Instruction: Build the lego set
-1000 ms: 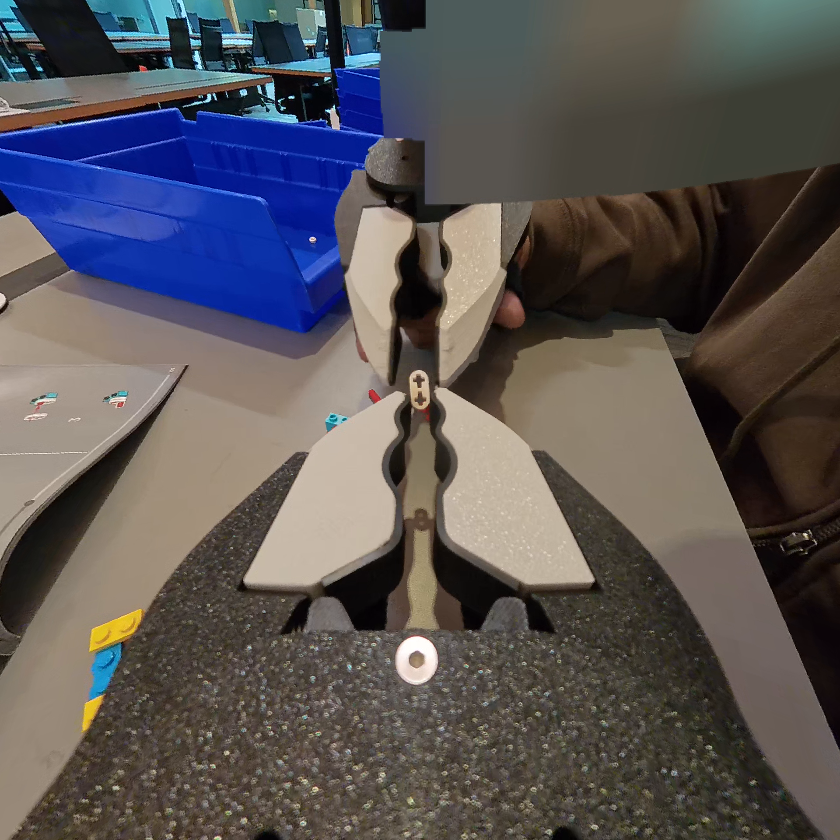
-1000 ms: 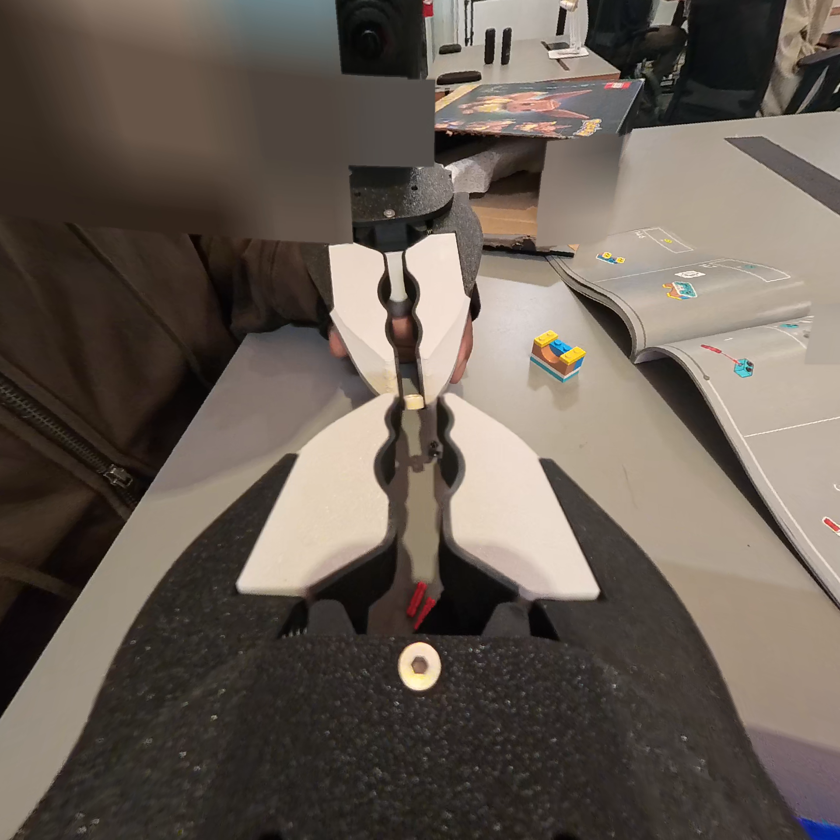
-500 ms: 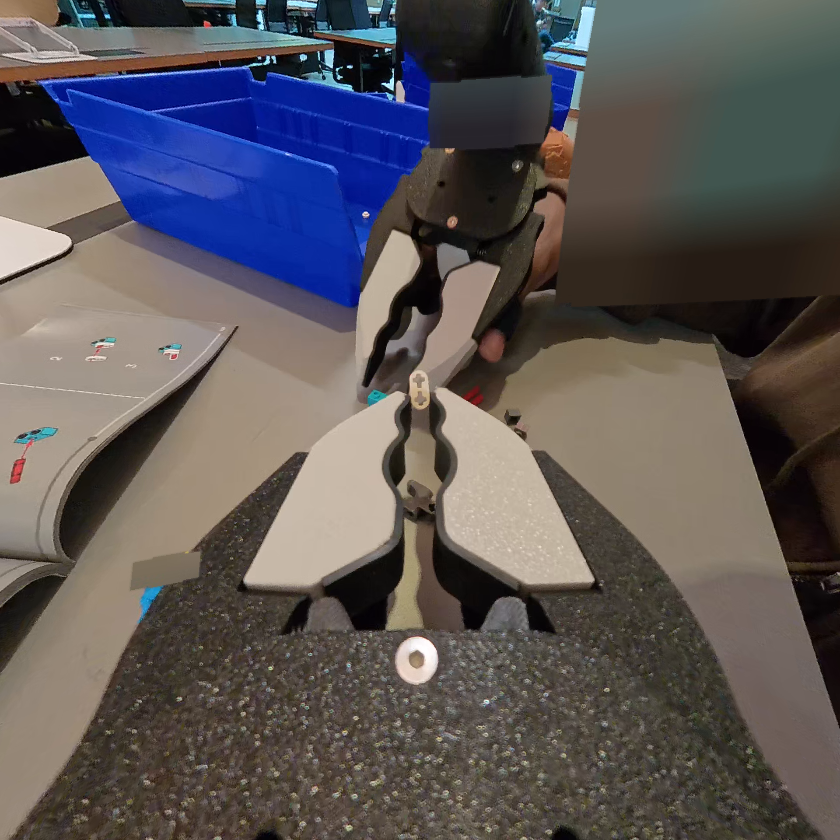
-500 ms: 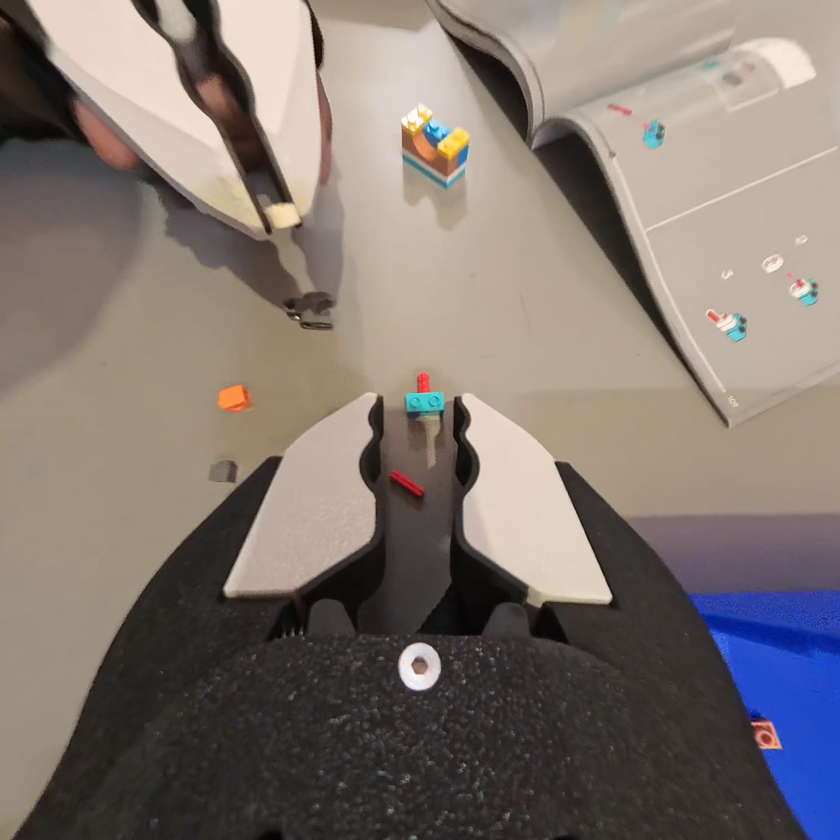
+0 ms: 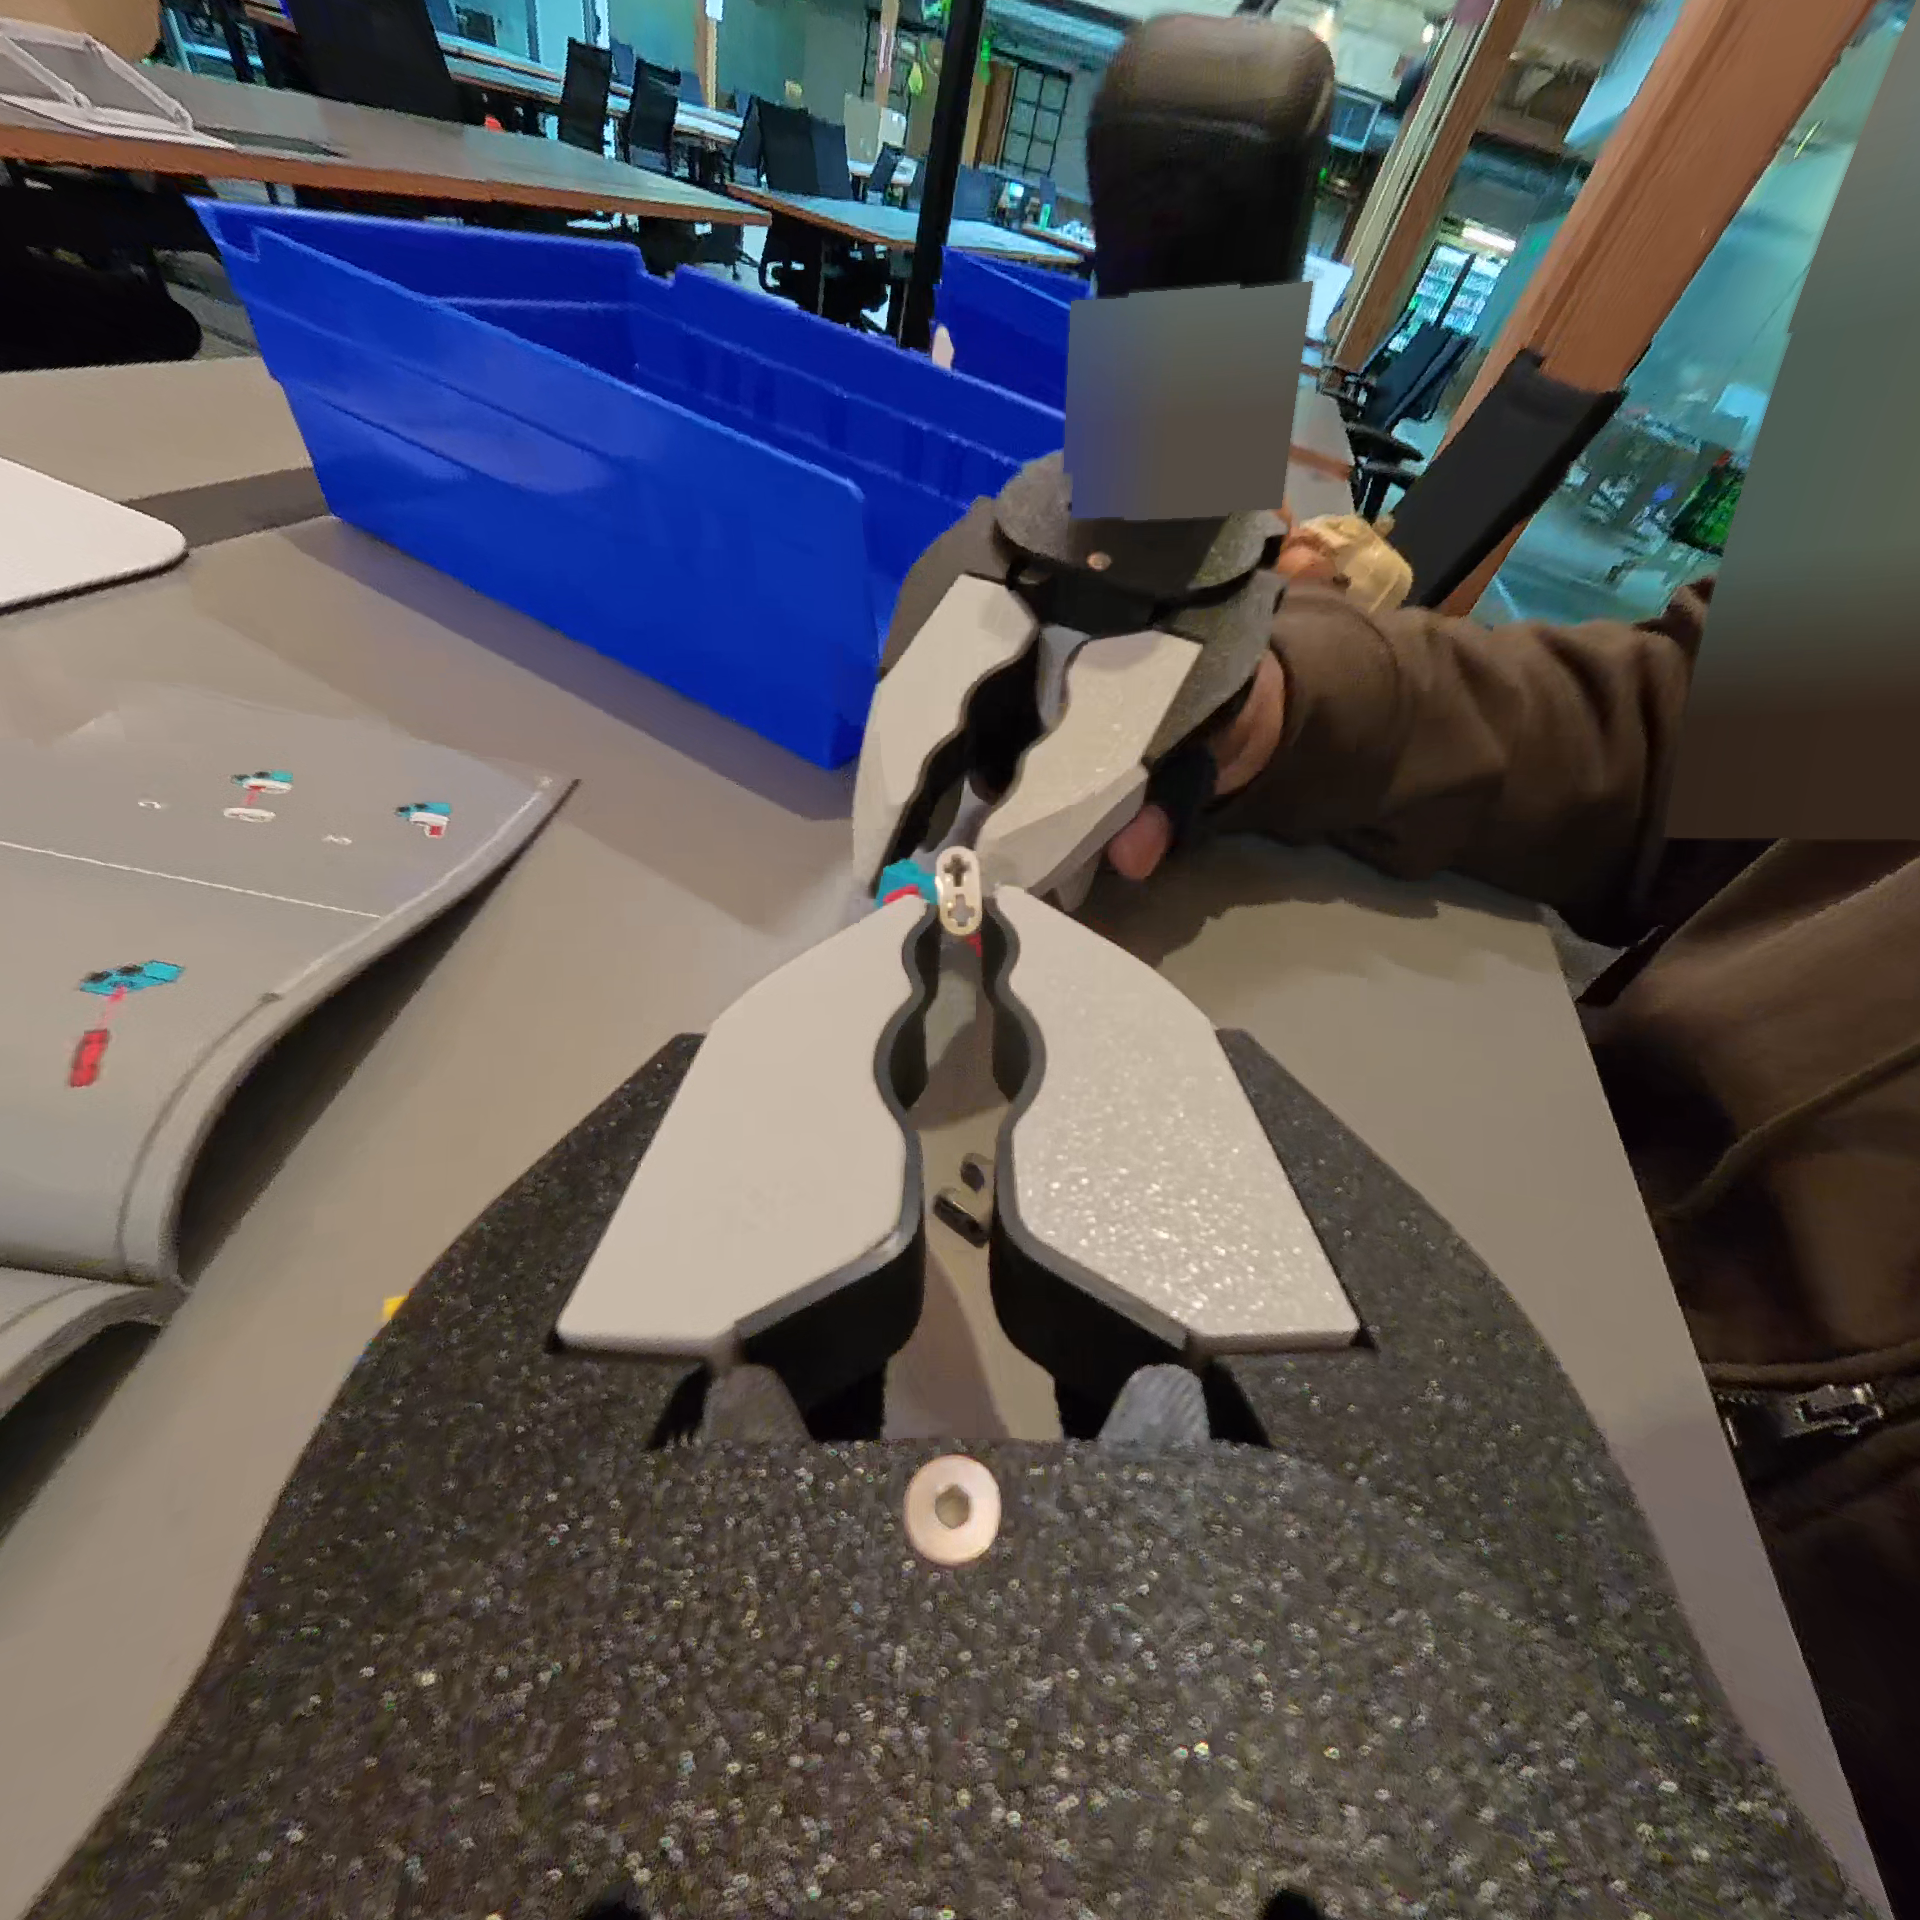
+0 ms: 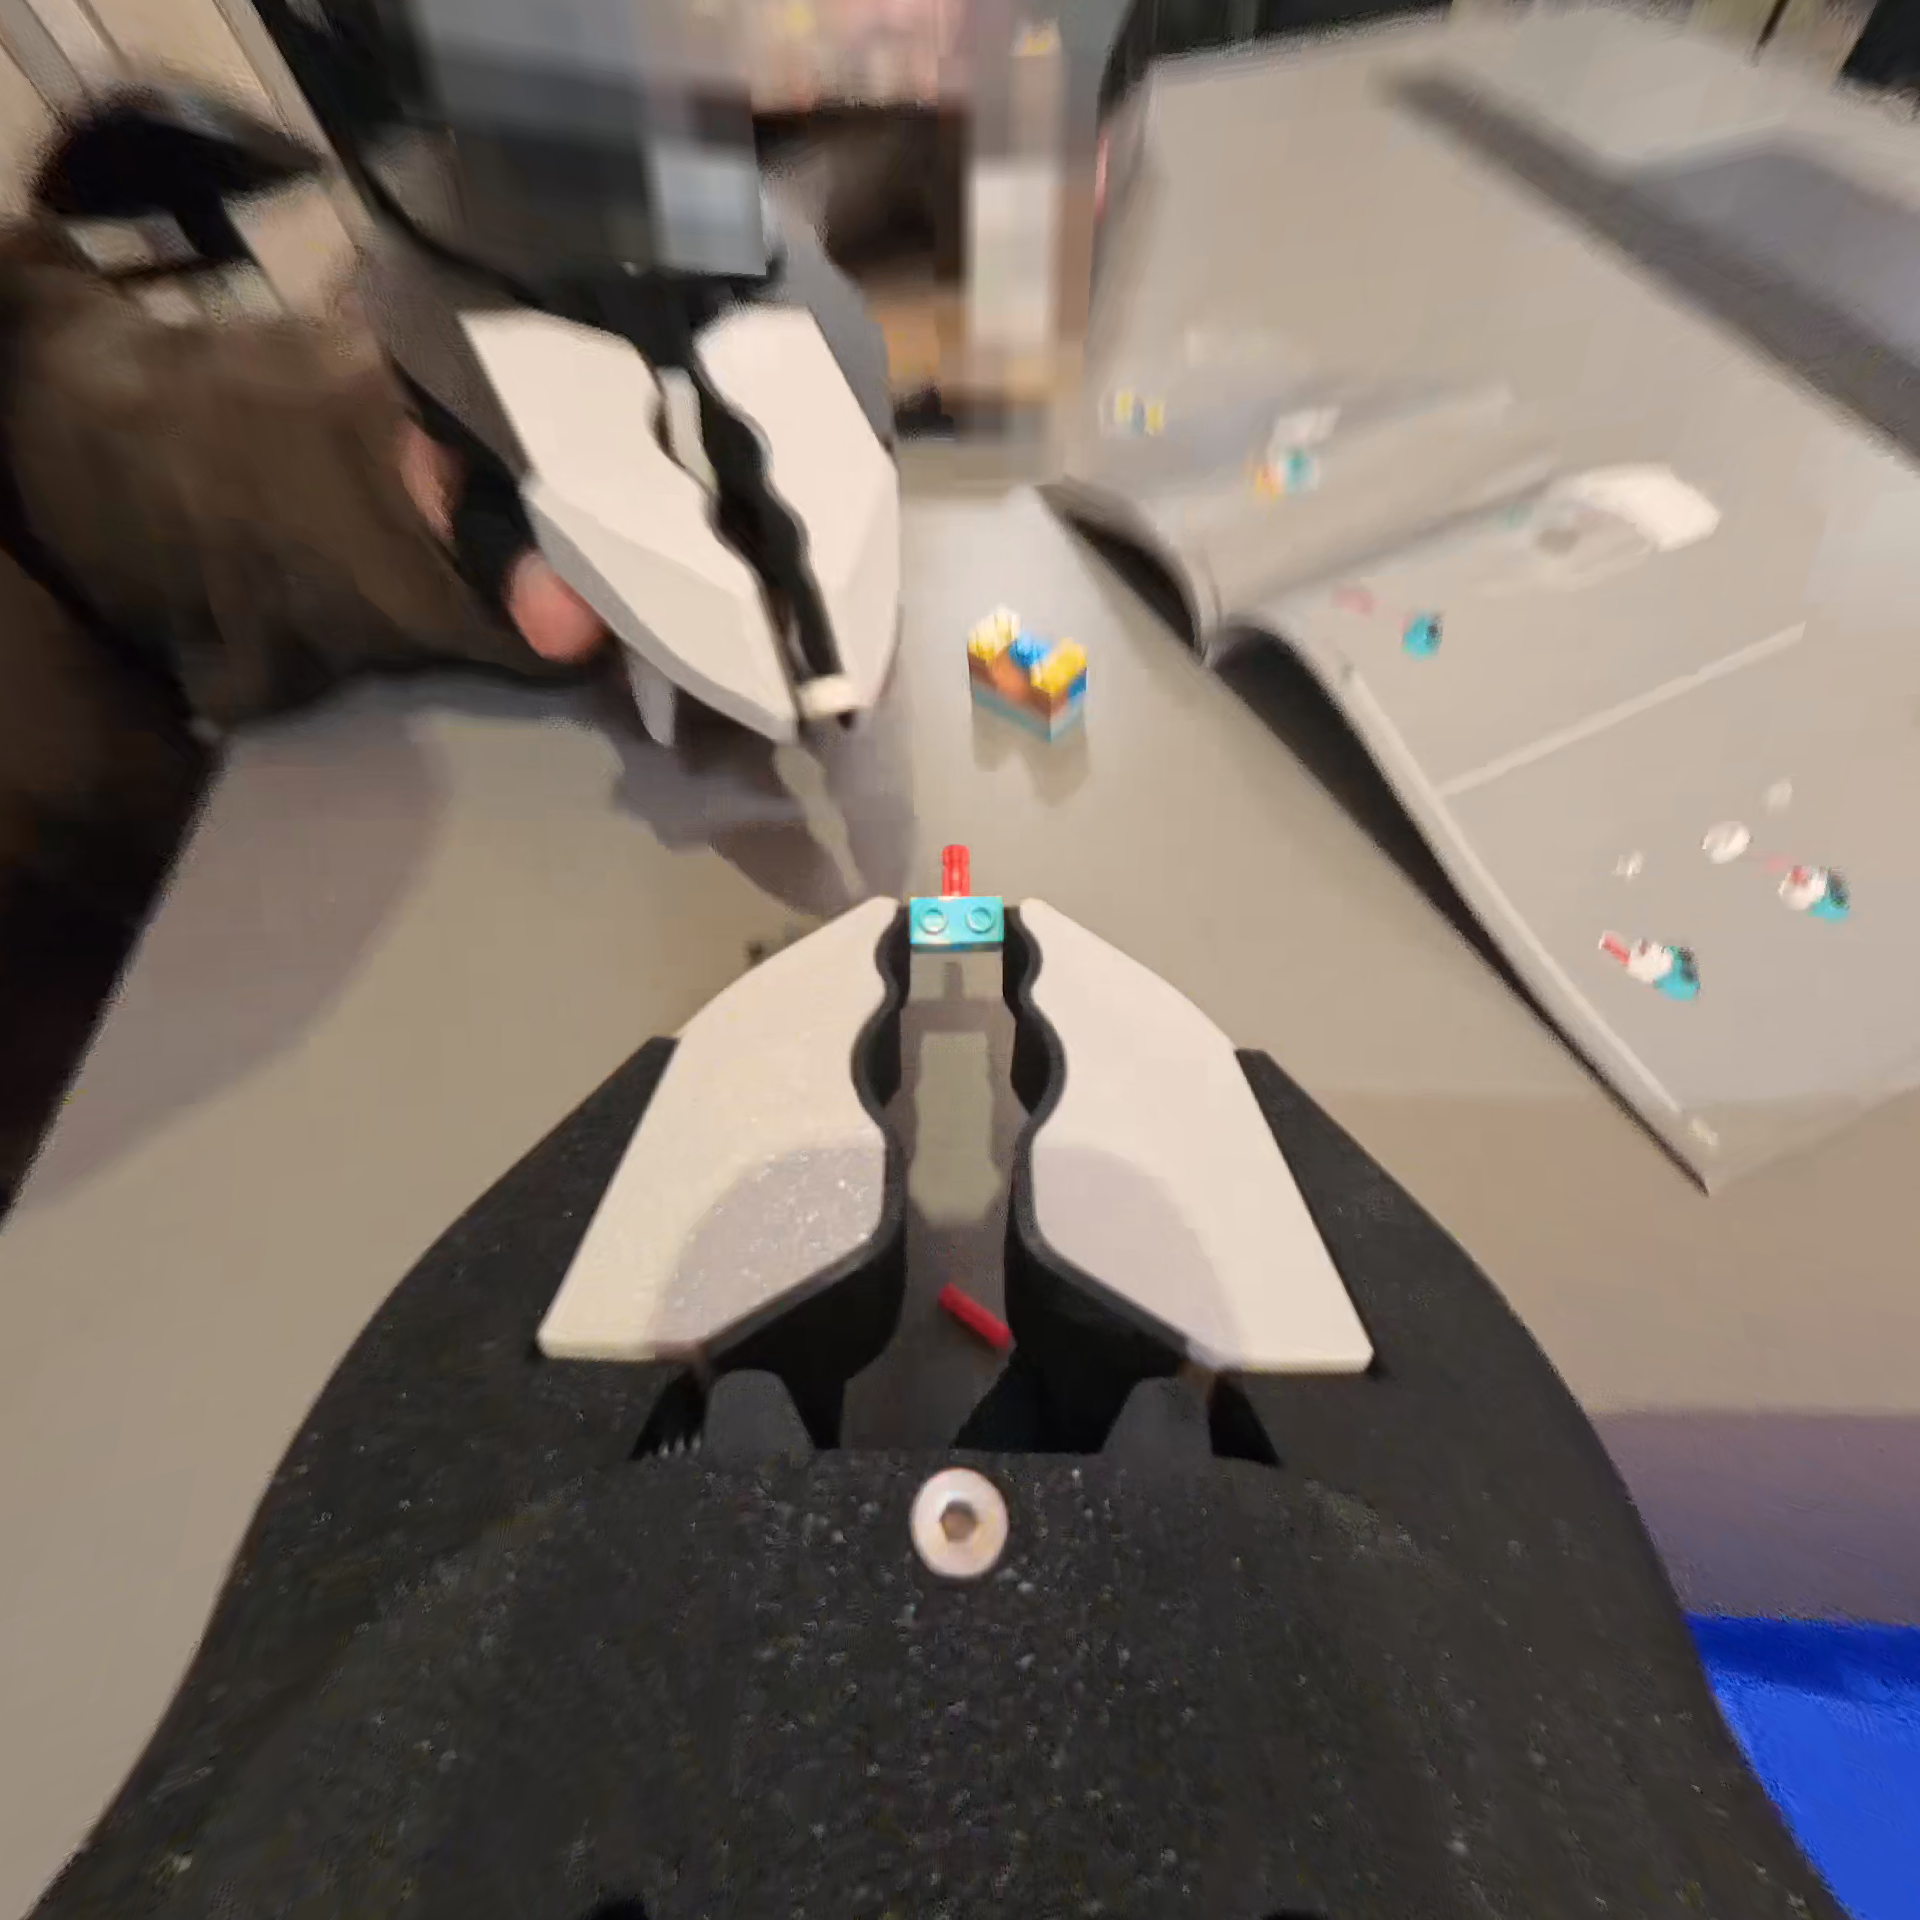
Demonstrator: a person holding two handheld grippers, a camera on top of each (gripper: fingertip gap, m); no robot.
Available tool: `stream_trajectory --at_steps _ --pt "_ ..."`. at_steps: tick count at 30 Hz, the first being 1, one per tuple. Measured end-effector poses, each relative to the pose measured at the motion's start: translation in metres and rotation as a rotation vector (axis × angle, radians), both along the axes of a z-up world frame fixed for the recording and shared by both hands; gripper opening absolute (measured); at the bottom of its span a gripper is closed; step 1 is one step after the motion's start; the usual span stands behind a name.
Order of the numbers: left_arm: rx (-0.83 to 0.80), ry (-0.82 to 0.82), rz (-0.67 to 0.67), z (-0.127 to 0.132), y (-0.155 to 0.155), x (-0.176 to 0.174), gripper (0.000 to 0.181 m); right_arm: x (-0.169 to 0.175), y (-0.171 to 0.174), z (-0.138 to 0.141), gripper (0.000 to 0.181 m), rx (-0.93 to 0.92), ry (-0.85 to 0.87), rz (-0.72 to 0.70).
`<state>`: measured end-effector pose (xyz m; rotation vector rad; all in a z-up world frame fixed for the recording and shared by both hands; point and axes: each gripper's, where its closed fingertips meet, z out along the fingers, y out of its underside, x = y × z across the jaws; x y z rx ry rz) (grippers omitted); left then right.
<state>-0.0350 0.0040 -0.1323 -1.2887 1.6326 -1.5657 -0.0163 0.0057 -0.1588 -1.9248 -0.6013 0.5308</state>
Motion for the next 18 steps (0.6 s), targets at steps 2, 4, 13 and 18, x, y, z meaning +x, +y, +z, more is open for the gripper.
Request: stream_trajectory --at_steps 2,4,13,18 --pt "-0.011 -0.025 -0.003 0.012 0.009 0.004 0.007 0.0 0.005 0.017 0.016 0.099 0.097 -0.002" --pt "-0.004 -0.063 -0.017 0.026 0.018 0.011 0.007 0.004 0.009 0.032 0.016 0.184 0.162 -0.004" --pt "0.047 -0.113 -0.078 0.022 0.027 0.019 0.007 0.007 0.02 0.047 0.016 0.268 0.248 0.041" --pt "0.125 -0.117 -0.083 0.019 0.026 0.014 0.007 0.0 0.019 0.042 0.016 0.265 0.197 0.064"
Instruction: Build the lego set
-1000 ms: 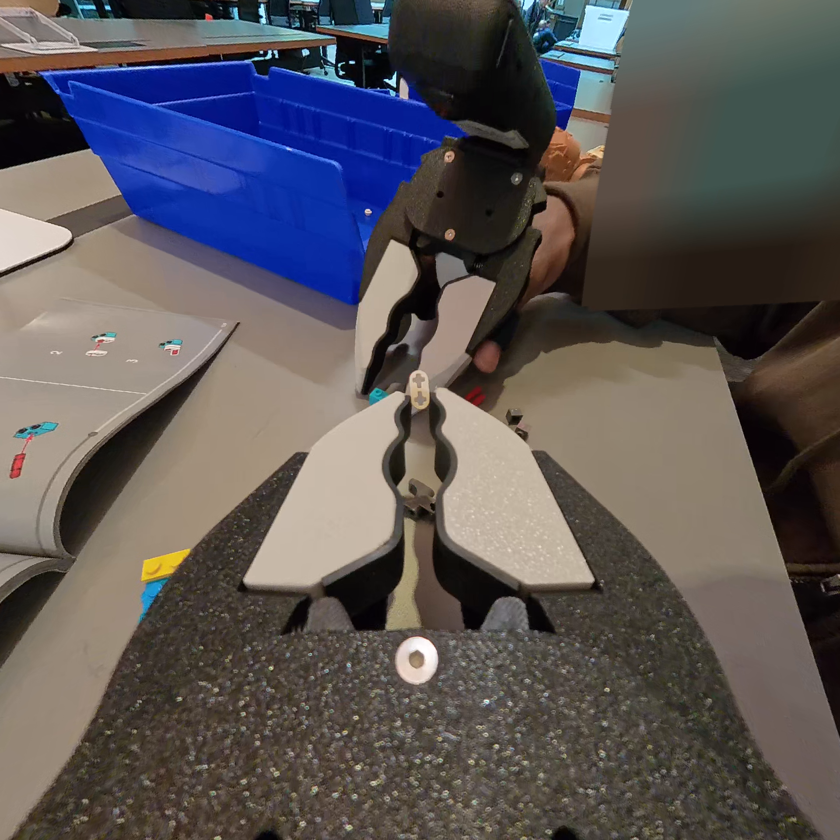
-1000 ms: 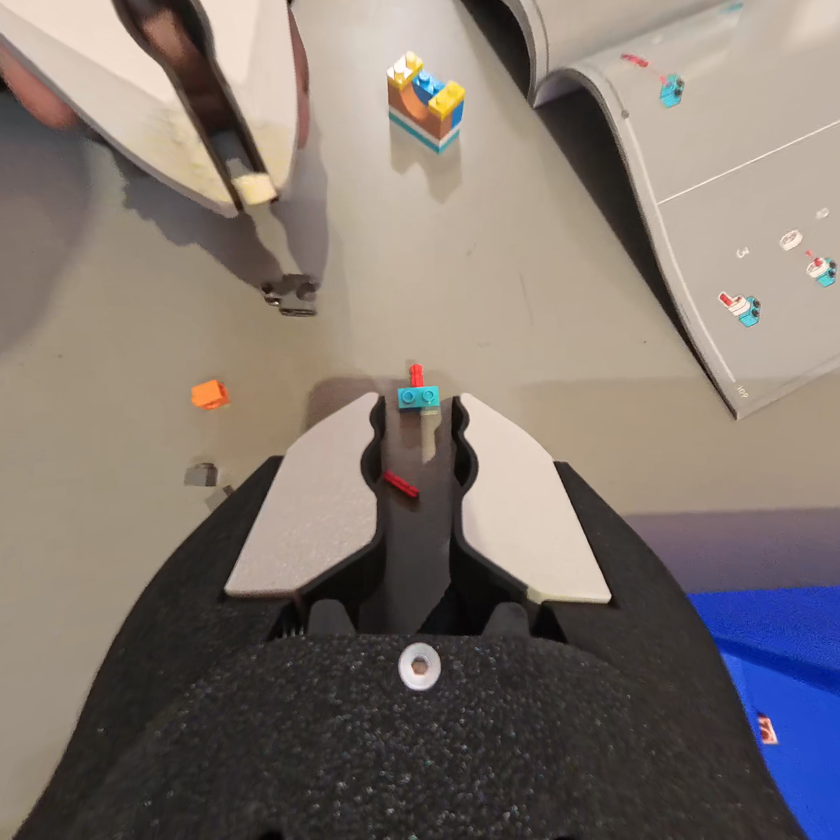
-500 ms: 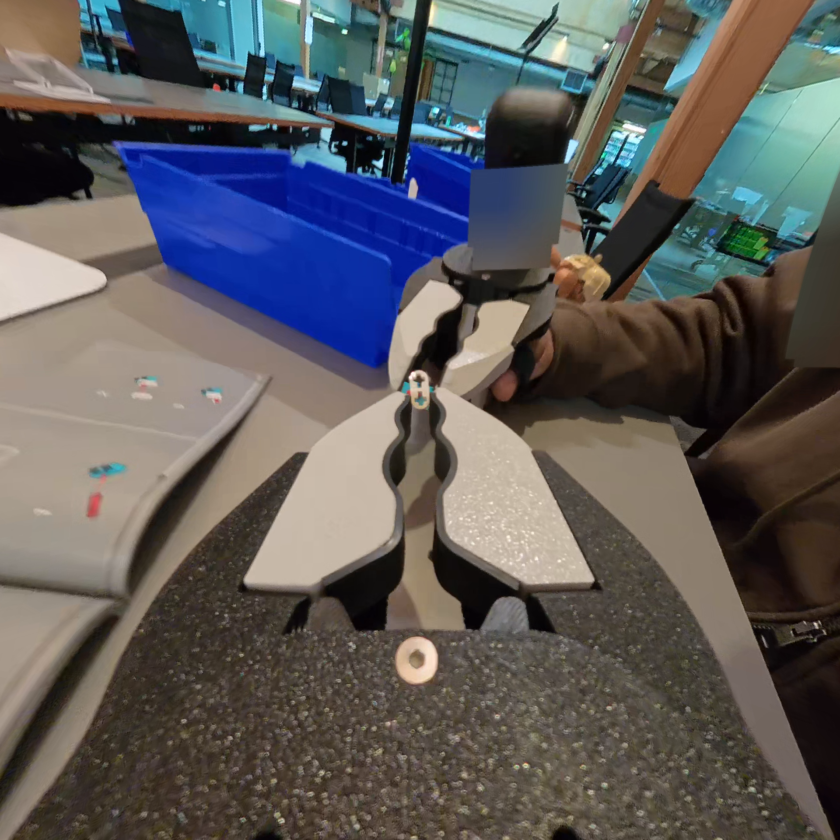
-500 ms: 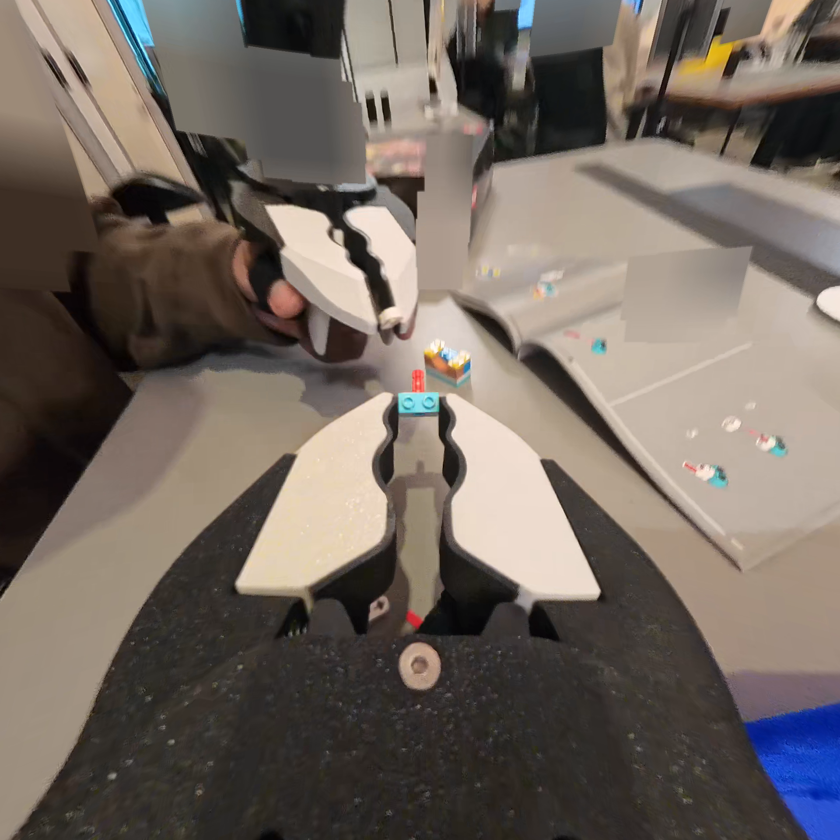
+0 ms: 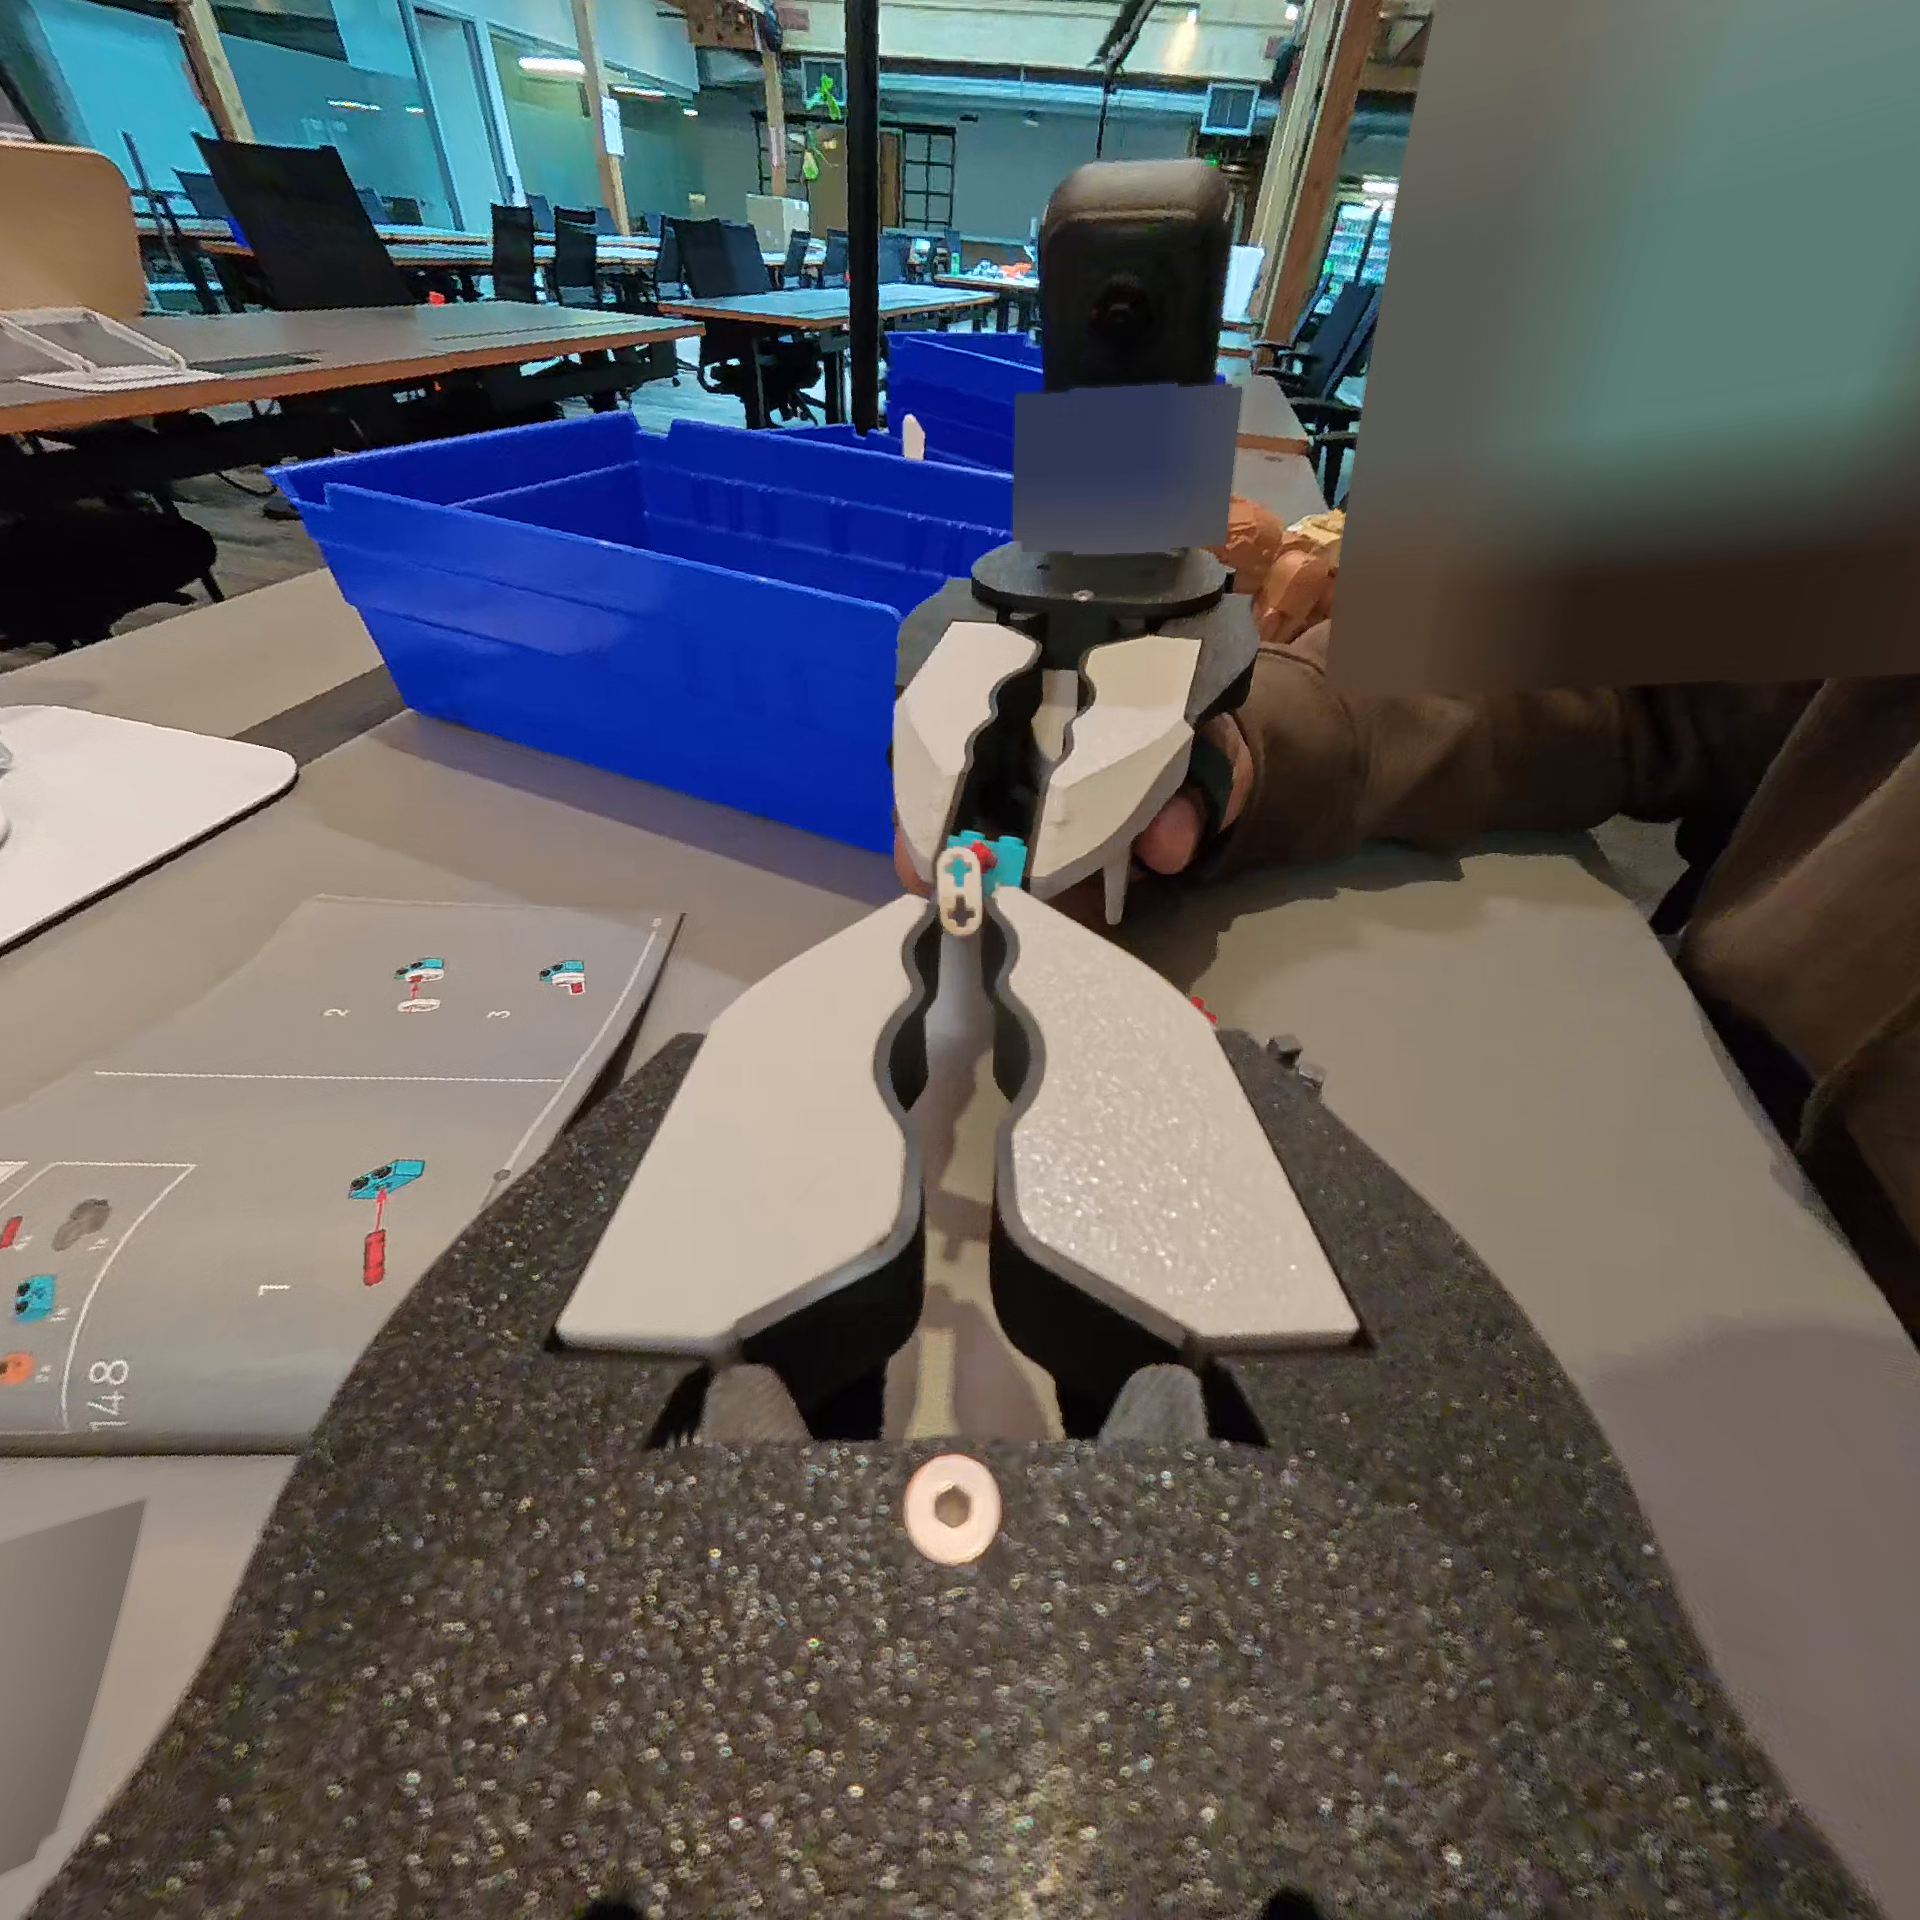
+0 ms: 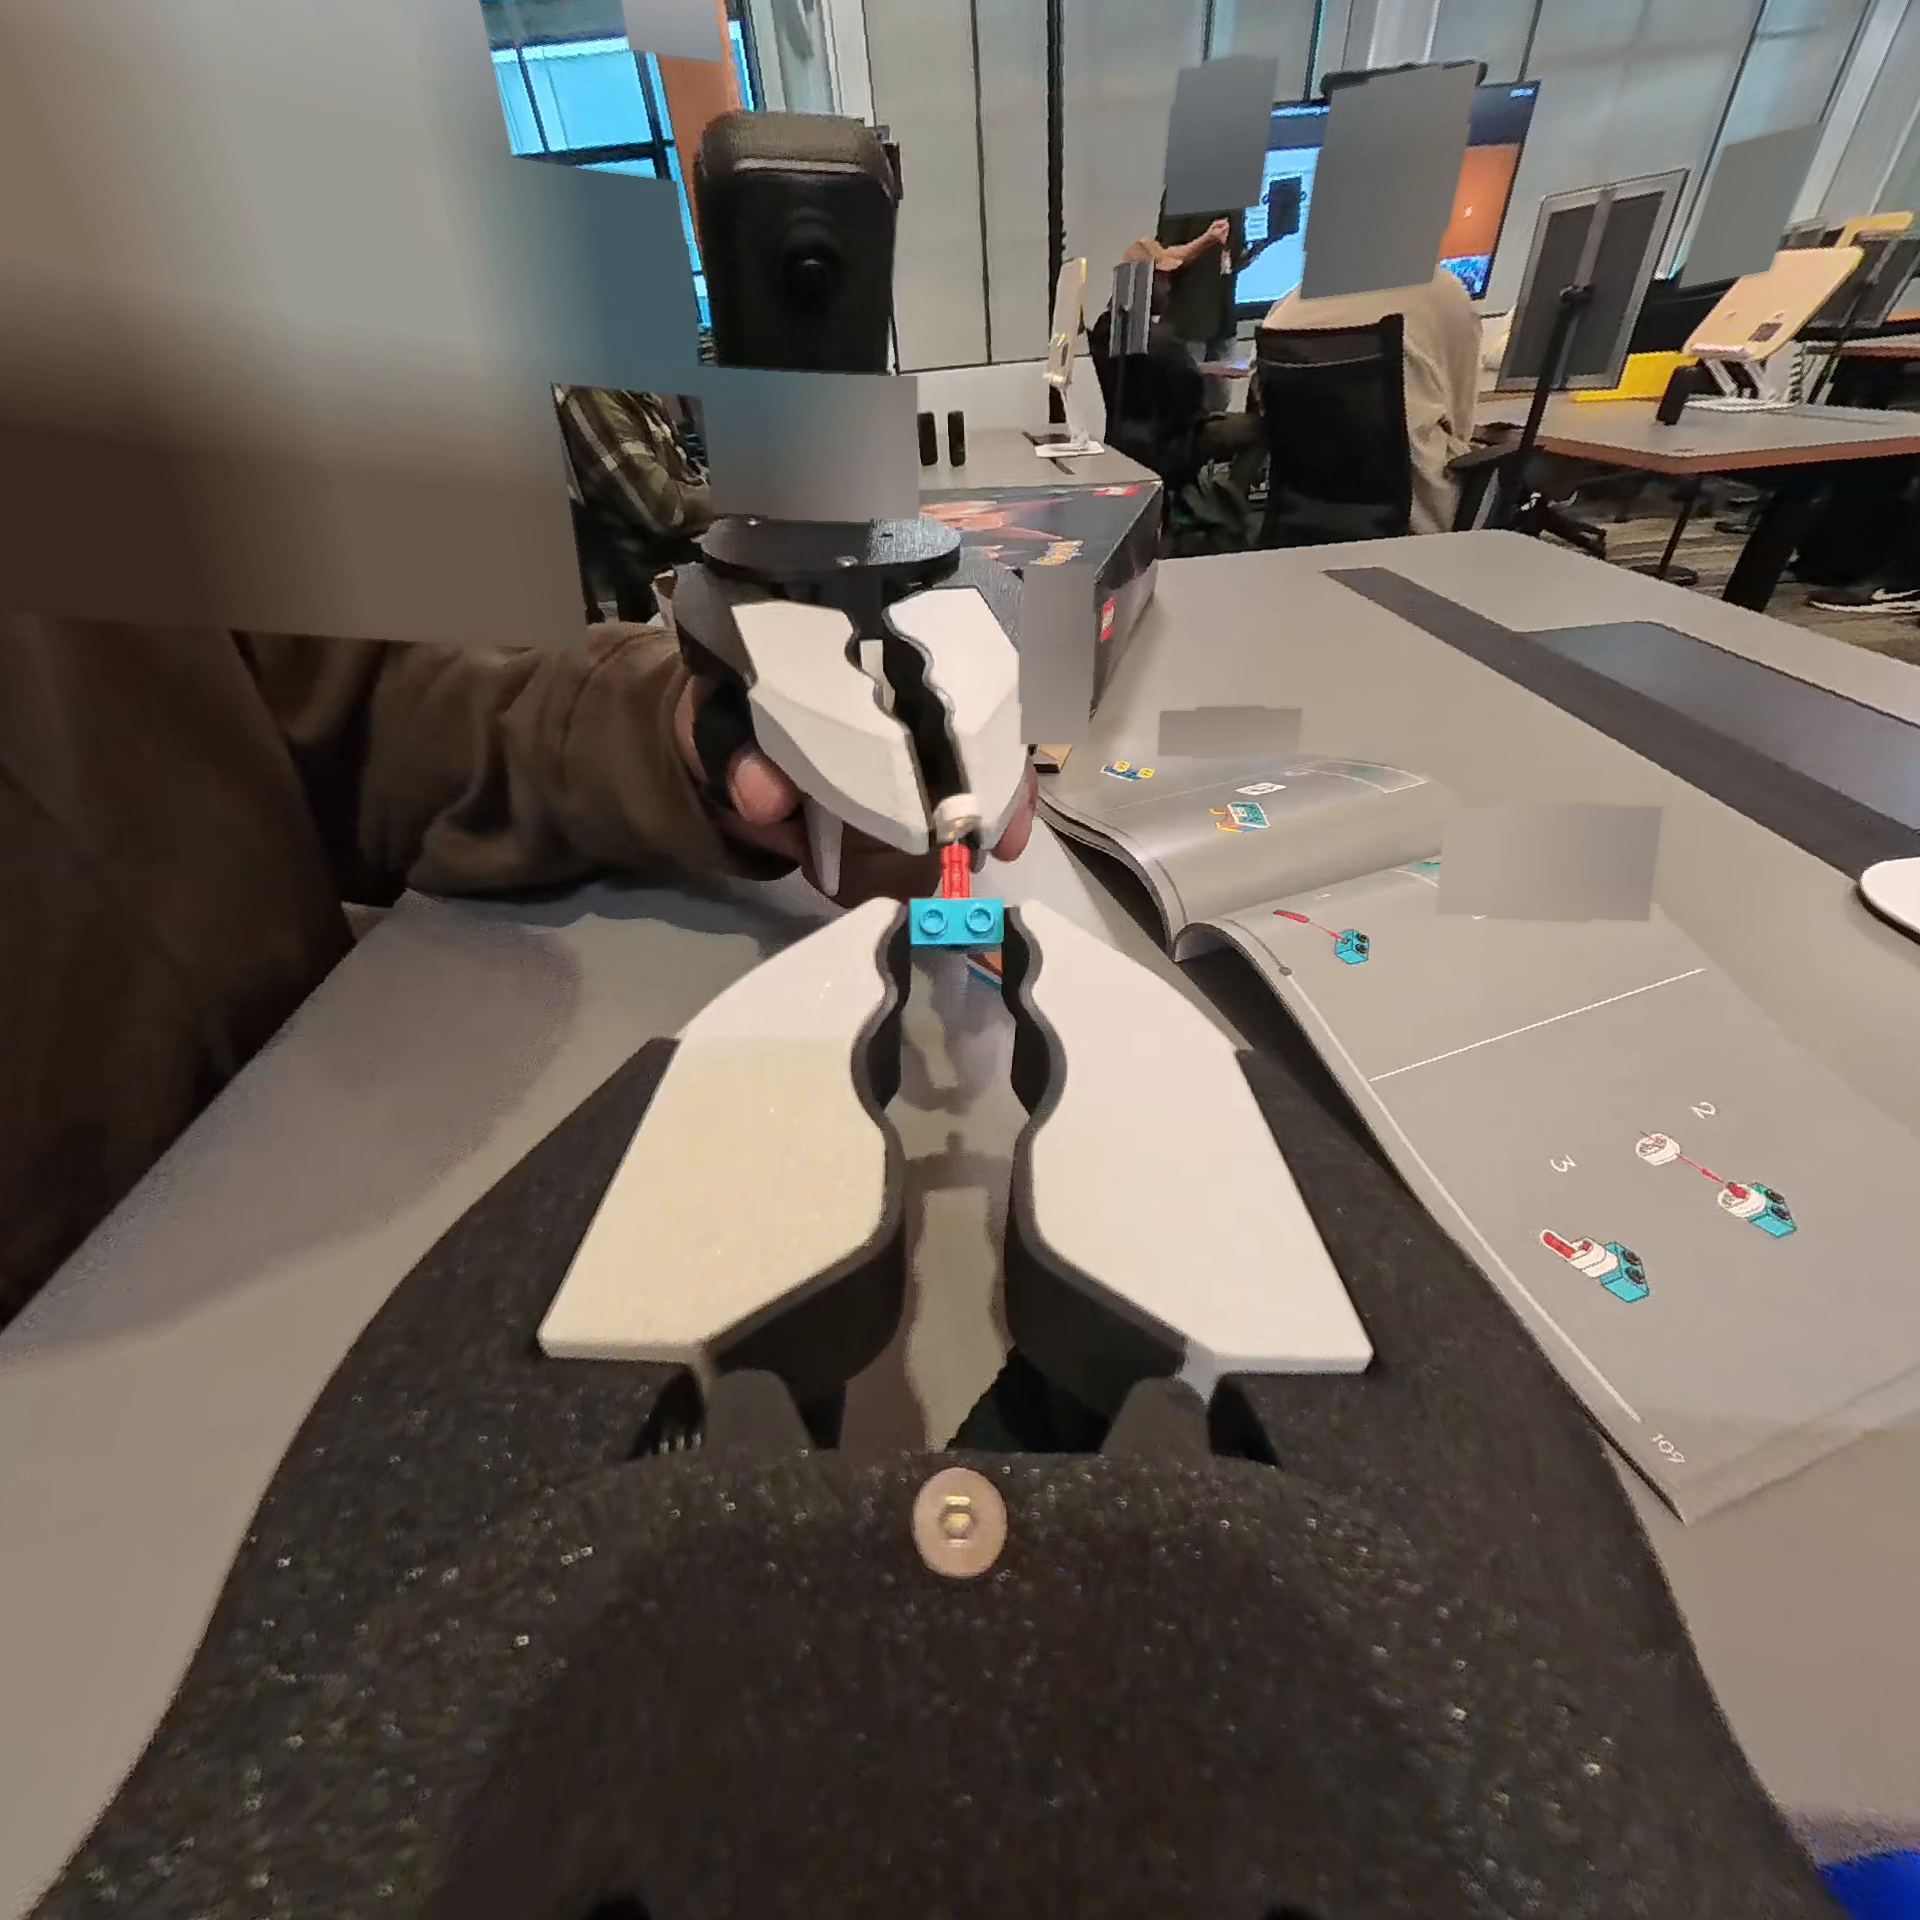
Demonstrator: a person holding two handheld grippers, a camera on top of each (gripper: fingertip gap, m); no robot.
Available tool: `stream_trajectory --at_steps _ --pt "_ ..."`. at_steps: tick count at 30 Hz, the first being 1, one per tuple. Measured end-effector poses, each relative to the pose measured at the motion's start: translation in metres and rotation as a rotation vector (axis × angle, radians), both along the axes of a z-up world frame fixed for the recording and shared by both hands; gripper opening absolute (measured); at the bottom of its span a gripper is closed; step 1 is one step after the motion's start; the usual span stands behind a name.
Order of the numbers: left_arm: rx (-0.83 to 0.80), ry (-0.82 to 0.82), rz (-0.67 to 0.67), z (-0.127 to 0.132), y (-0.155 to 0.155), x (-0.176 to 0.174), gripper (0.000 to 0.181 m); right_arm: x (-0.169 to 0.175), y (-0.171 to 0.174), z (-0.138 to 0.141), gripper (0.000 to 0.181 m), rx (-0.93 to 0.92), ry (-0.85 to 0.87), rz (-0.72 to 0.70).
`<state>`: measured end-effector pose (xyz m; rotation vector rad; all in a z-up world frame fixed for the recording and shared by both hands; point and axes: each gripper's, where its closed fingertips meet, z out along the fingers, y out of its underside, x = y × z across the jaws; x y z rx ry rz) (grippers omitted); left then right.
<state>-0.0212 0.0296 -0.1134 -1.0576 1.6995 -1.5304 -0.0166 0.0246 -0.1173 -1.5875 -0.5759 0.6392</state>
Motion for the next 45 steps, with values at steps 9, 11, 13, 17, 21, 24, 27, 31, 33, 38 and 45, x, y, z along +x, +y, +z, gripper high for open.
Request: stream_trajectory --at_steps 9,11,13,17,21,24,27,31,33,38,45 --pt "0.022 -0.003 -0.028 -0.004 -0.008 -0.001 0.007 -0.005 -0.004 -0.003 0.016 -0.004 -0.031 0.018" --pt "0.034 -0.003 -0.036 -0.005 -0.01 -0.001 0.007 -0.005 -0.005 -0.004 0.016 -0.006 -0.038 0.018" --pt "0.044 -0.002 -0.034 -0.005 -0.01 -0.001 0.007 -0.005 -0.005 -0.004 0.016 -0.005 -0.04 0.018" --pt "0.082 0.007 -0.032 -0.007 -0.01 -0.002 0.007 -0.006 -0.005 -0.006 0.016 -0.012 -0.053 0.016" --pt "0.127 0.033 -0.045 -0.011 -0.011 -0.004 0.007 -0.009 -0.006 -0.009 0.016 -0.024 -0.076 0.028" --pt "0.129 0.076 -0.09 -0.016 -0.015 -0.008 0.007 -0.012 -0.009 -0.013 0.016 -0.037 -0.107 0.059" --pt "0.094 0.152 -0.155 -0.023 -0.02 -0.015 0.007 -0.018 -0.014 -0.019 0.016 -0.046 -0.166 0.093" --pt "0.064 0.212 -0.195 -0.029 -0.024 -0.019 0.007 -0.021 -0.018 -0.024 0.016 -0.055 -0.214 0.118" --pt "0.06 0.24 -0.203 -0.032 -0.026 -0.02 0.007 -0.022 -0.019 -0.027 0.016 -0.064 -0.23 0.134" --pt "0.118 0.281 -0.202 -0.04 -0.027 -0.021 0.007 -0.024 -0.02 -0.033 0.016 -0.089 -0.274 0.143" --pt "0.194 0.29 -0.167 -0.045 -0.025 -0.02 0.007 -0.024 -0.017 -0.037 0.016 -0.109 -0.295 0.122"
